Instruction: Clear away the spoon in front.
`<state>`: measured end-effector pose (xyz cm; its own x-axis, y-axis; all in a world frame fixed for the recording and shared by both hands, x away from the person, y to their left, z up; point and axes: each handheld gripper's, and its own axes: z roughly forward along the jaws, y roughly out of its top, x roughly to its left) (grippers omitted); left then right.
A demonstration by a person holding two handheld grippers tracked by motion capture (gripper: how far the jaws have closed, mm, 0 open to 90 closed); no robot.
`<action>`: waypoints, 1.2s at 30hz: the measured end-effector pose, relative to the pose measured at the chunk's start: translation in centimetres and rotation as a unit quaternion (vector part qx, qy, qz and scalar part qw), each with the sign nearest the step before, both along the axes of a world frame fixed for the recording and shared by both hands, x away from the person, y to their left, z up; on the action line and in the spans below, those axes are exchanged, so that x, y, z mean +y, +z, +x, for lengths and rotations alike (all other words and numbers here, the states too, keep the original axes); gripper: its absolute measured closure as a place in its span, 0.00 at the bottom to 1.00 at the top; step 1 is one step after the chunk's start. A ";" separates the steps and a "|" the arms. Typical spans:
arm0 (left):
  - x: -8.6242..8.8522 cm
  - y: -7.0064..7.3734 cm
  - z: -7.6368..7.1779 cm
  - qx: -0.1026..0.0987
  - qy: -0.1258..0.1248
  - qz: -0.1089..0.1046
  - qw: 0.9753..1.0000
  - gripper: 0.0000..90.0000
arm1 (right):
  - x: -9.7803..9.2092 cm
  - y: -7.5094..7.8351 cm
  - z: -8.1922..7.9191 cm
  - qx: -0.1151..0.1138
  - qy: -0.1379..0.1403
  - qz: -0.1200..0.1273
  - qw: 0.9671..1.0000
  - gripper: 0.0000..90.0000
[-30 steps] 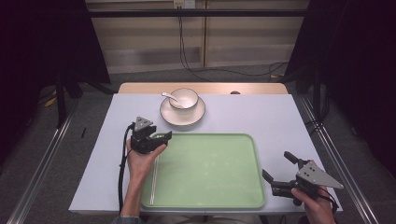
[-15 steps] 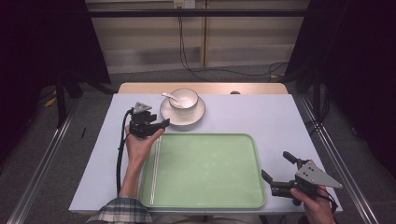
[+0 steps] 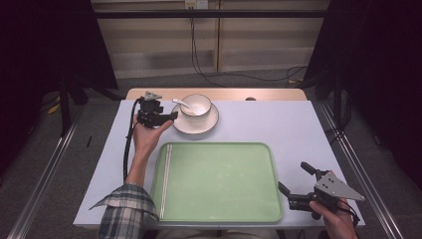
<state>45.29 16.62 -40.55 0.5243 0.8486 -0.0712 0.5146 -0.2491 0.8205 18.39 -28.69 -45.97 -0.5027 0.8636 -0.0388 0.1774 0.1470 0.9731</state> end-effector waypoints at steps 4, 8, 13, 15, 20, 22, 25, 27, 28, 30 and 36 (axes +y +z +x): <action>0.1 0.0 1.1 -0.002 -0.001 -0.003 1.000 0.39 | 0.0 0.0 0.0 0.001 -0.004 0.000 1.000 0.01; 0.2 -0.3 2.5 0.001 0.000 -0.013 1.000 0.42 | 0.0 0.0 0.0 0.000 -0.002 -0.001 1.000 0.01; 0.2 -0.5 3.8 -0.001 0.005 -0.008 1.000 0.46 | 0.0 0.0 0.0 0.002 -0.003 -0.001 1.000 0.01; -0.1 -0.5 4.3 0.007 0.002 -0.008 1.000 0.46 | -0.1 -0.1 0.0 0.002 -0.005 -0.001 1.000 0.01; -0.4 -0.8 5.0 0.005 0.011 -0.009 1.000 0.48 | -0.1 -0.1 0.0 0.001 -0.005 -0.002 1.000 0.01; -0.4 -0.7 5.3 0.006 0.004 -0.018 1.000 0.46 | -0.1 -0.1 -0.1 0.001 -0.001 -0.001 1.000 0.01; -1.0 -0.6 5.3 0.002 0.001 0.003 1.000 0.43 | -0.1 -0.1 -0.1 0.000 -0.004 0.000 1.000 0.01; -1.1 -0.6 5.4 -0.004 0.001 -0.002 1.000 0.43 | -0.1 -0.1 -0.1 0.001 -0.005 -0.002 1.000 0.01; -1.1 -0.6 5.5 -0.005 0.005 -0.004 1.000 0.43 | -0.2 -0.1 0.0 0.001 -0.005 -0.002 1.000 0.01; -1.3 -0.8 5.7 0.002 0.001 -0.003 1.000 0.42 | -0.1 -0.1 -0.1 0.001 -0.004 -0.002 1.000 0.01; -2.2 -0.7 5.8 0.001 0.005 -0.011 1.000 0.42 | -0.2 -0.1 -0.1 0.001 -0.005 -0.002 1.000 0.01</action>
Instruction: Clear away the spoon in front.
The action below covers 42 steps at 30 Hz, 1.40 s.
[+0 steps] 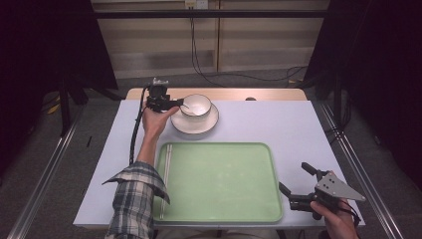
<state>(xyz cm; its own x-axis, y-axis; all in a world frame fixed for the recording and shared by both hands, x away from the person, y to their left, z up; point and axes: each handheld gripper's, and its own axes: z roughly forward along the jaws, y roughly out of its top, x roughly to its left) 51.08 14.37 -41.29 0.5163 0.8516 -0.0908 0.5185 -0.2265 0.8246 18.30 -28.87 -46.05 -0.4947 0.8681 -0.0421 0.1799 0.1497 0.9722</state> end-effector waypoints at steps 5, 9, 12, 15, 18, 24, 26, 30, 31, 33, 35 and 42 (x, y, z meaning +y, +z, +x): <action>-0.3 -0.3 0.6 0.012 0.004 -0.002 1.000 0.42 | 0.0 0.0 0.0 0.000 0.002 0.000 1.000 0.01; 0.1 -0.8 1.1 0.029 0.000 0.010 1.000 0.41 | -0.1 0.0 -0.1 0.001 0.001 0.001 1.000 0.01; 0.2 -1.0 1.3 0.033 0.007 0.008 0.999 0.41 | -0.1 0.0 -0.1 0.001 0.003 0.001 1.000 0.01; 0.4 -1.1 1.6 0.036 0.006 0.003 0.999 0.41 | -0.1 0.0 -0.1 0.001 0.001 0.000 1.000 0.01; 0.2 -1.1 1.6 0.040 -0.001 -0.006 0.999 0.42 | -0.1 0.0 -0.1 0.002 0.002 0.001 1.000 0.02; -0.2 -1.3 1.4 0.044 -0.008 -0.014 0.999 0.42 | -0.1 0.0 -0.1 0.002 0.002 0.001 1.000 0.01; -0.2 -1.2 1.3 0.048 -0.009 -0.017 0.999 0.43 | -0.1 0.0 -0.1 0.002 0.000 0.001 1.000 0.01; 0.1 -1.1 1.0 0.050 -0.012 -0.016 0.999 0.48 | -0.1 0.0 -0.1 0.002 0.001 0.000 1.000 0.02; 0.2 -1.1 0.9 0.049 -0.012 -0.020 0.999 0.49 | -0.1 0.0 -0.1 0.002 0.001 0.001 1.000 0.02; 0.4 -1.1 0.7 0.054 -0.013 -0.023 0.998 0.52 | -0.1 0.0 -0.1 0.001 0.004 0.000 1.000 0.02; 0.6 -1.1 0.4 0.055 -0.014 -0.022 0.998 0.54 | -0.1 0.0 -0.1 0.001 0.000 -0.001 1.000 0.01; 1.3 -1.1 0.4 0.068 -0.029 -0.019 0.997 0.62 | 0.0 0.0 -0.1 -0.001 0.000 0.000 1.000 0.02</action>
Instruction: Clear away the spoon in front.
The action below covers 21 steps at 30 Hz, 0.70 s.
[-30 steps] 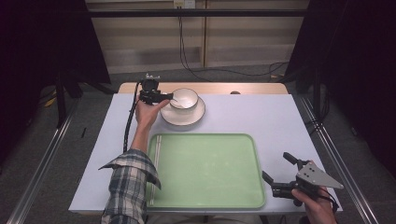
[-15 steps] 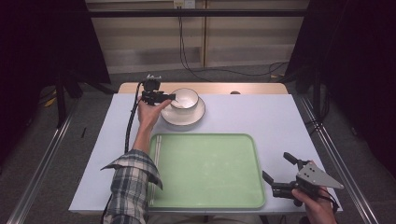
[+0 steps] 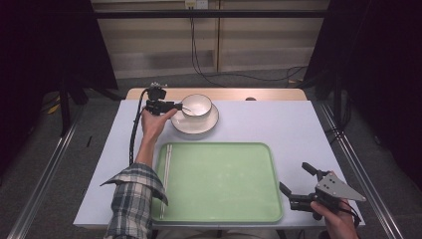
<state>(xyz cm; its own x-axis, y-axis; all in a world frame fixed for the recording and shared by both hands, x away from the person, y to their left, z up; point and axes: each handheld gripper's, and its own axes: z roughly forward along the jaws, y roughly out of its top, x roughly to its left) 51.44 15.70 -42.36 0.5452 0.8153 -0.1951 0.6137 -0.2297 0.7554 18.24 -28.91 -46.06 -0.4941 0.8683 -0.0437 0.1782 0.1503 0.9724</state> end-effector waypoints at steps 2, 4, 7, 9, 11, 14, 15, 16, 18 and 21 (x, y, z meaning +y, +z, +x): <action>0.1 0.1 0.2 0.002 0.004 -0.007 1.000 0.60 | 0.0 0.0 0.0 0.001 -0.002 -0.002 1.000 0.01; 0.0 0.1 0.3 0.003 -0.001 -0.005 1.000 0.60 | 0.0 0.0 0.0 0.000 -0.002 -0.001 1.000 0.01; -0.2 -0.1 0.5 0.008 0.003 -0.007 1.000 0.60 | 0.0 0.0 0.0 0.000 0.000 0.000 1.000 0.02; -0.4 -0.2 0.6 0.009 0.003 -0.004 1.000 0.60 | 0.0 0.0 0.0 0.001 0.000 0.001 1.000 0.01; -0.7 -0.3 0.7 0.015 -0.002 0.007 1.000 0.64 | 0.0 0.0 0.0 0.001 0.001 0.000 1.000 0.01; -0.6 -0.2 0.8 0.016 0.000 -0.003 1.000 0.65 | 0.0 0.0 0.0 -0.002 0.001 -0.001 1.000 0.01; -0.5 -0.1 0.7 0.017 -0.006 0.003 1.000 0.66 | 0.0 0.0 0.0 0.000 0.005 -0.001 1.000 0.02; -0.4 -0.1 0.7 0.019 -0.006 0.001 1.000 0.67 | 0.0 0.0 0.0 -0.002 0.004 -0.003 1.000 0.01; -0.2 0.0 0.6 0.021 -0.008 -0.004 1.000 0.69 | 0.0 0.0 0.0 -0.002 0.002 -0.002 1.000 0.01; -0.5 0.3 0.1 0.017 -0.013 0.005 1.000 0.72 | 0.0 0.0 0.1 -0.002 -0.001 -0.002 1.000 0.01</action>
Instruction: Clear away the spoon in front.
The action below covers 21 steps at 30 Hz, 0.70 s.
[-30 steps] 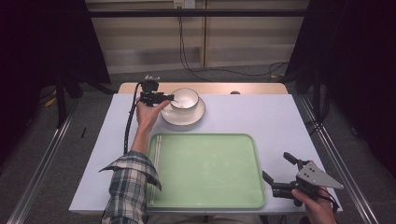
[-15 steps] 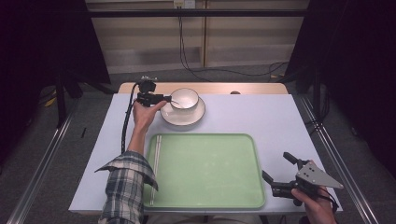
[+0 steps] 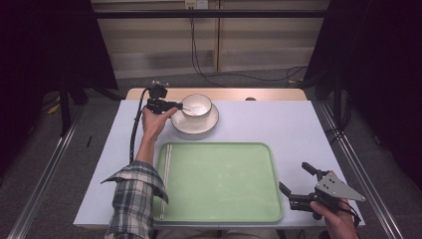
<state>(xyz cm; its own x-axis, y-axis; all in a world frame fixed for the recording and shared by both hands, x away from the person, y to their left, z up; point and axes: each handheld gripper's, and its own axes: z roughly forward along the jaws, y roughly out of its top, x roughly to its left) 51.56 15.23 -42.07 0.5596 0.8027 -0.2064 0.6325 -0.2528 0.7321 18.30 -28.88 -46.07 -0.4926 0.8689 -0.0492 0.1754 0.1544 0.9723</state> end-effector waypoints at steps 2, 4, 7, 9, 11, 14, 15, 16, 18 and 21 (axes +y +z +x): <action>0.0 0.2 -0.3 0.002 -0.008 0.014 1.000 0.72 | 0.0 0.0 0.0 0.001 0.000 0.000 1.000 0.01; -0.2 0.4 -0.6 0.002 -0.011 0.016 1.000 0.73 | -0.1 0.0 0.0 -0.001 -0.005 0.000 1.000 0.02; -0.3 0.4 -1.0 0.002 -0.018 0.017 1.000 0.74 | -0.1 0.1 0.0 -0.001 -0.007 0.001 1.000 0.01; -0.2 0.4 -1.2 0.005 -0.025 0.013 1.000 0.76 | 0.0 0.0 0.0 -0.001 -0.004 -0.002 1.000 0.02; -0.3 0.3 -1.4 0.002 -0.021 0.003 1.000 0.80 | 0.0 0.0 0.0 0.001 -0.006 -0.003 1.000 0.02; -0.3 0.4 -1.6 0.001 -0.035 0.008 0.999 0.84 | 0.0 0.0 0.1 0.001 -0.007 -0.004 1.000 0.01; -0.4 0.4 -1.6 -0.004 -0.030 0.000 1.000 0.85 | 0.0 0.0 0.1 0.000 -0.004 -0.002 1.000 0.01; -0.2 0.5 -1.7 0.000 -0.041 0.007 0.999 0.85 | 0.0 0.0 0.1 0.002 -0.005 -0.001 1.000 0.02; -0.4 0.6 -1.9 -0.001 -0.045 0.005 0.999 0.87 | 0.0 0.0 0.1 0.001 -0.006 -0.003 1.000 0.02; -0.6 0.8 -2.2 -0.006 -0.049 -0.004 0.999 0.92 | 0.0 0.0 0.1 0.001 -0.006 -0.003 1.000 0.02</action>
<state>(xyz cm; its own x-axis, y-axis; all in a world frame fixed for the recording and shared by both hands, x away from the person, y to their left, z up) 49.40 14.63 -41.26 0.6372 0.7426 -0.2063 0.5968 -0.3060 0.7418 18.36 -28.87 -46.05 -0.4823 0.8744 -0.0535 0.1785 0.1579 0.9712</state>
